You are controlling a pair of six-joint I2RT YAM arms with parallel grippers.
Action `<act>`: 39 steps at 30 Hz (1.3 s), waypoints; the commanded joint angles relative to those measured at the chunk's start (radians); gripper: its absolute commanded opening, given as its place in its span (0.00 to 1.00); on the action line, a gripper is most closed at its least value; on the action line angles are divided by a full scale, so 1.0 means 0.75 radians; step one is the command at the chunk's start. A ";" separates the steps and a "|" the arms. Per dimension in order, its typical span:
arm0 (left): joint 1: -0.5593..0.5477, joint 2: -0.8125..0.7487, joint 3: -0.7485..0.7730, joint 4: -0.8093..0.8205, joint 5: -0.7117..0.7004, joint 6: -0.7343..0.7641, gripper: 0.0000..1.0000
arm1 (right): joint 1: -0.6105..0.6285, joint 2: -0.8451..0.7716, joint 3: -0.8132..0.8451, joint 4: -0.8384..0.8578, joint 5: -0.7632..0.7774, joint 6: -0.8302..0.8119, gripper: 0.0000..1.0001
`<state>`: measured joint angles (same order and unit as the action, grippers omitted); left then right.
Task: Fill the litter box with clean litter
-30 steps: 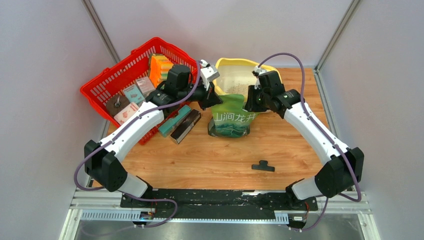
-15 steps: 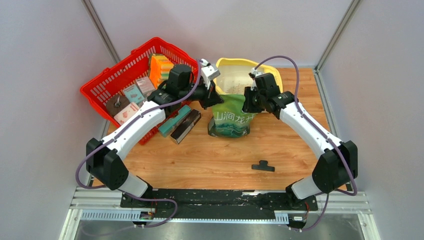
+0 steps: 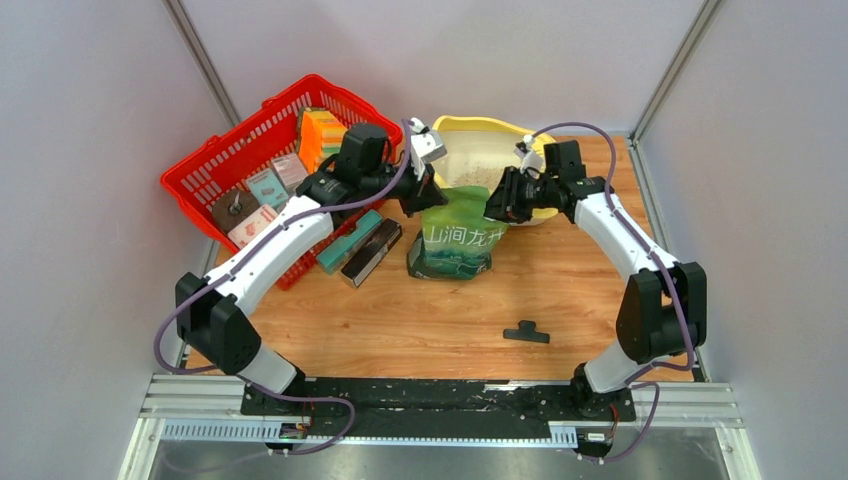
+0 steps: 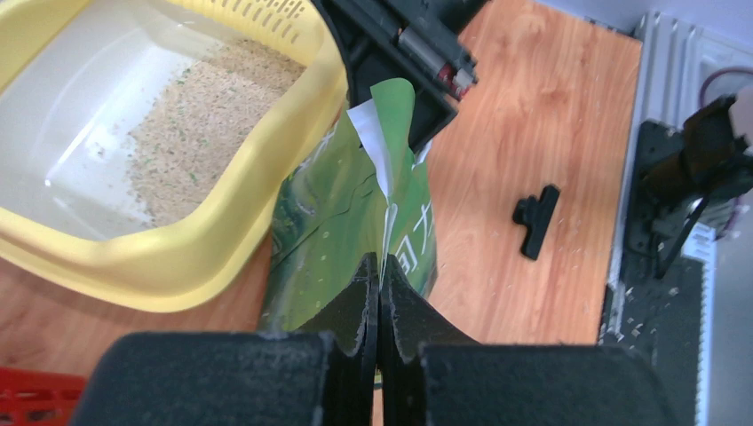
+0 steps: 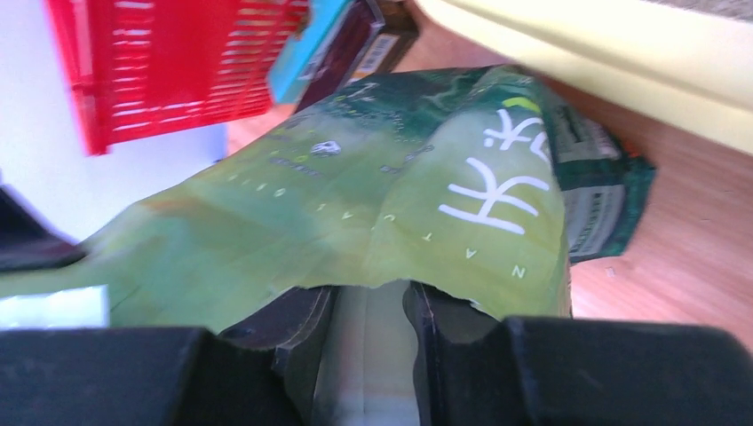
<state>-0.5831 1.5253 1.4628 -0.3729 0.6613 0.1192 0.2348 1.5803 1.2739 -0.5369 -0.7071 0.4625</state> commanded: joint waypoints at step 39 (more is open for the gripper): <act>-0.010 -0.373 -0.095 -0.100 -0.168 1.234 0.00 | -0.444 0.010 -0.119 0.238 -0.845 0.376 0.00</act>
<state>-0.5961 1.3148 1.3731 -0.6289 0.5545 0.9573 -0.0761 1.6054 1.2217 -0.3656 -1.2694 0.7952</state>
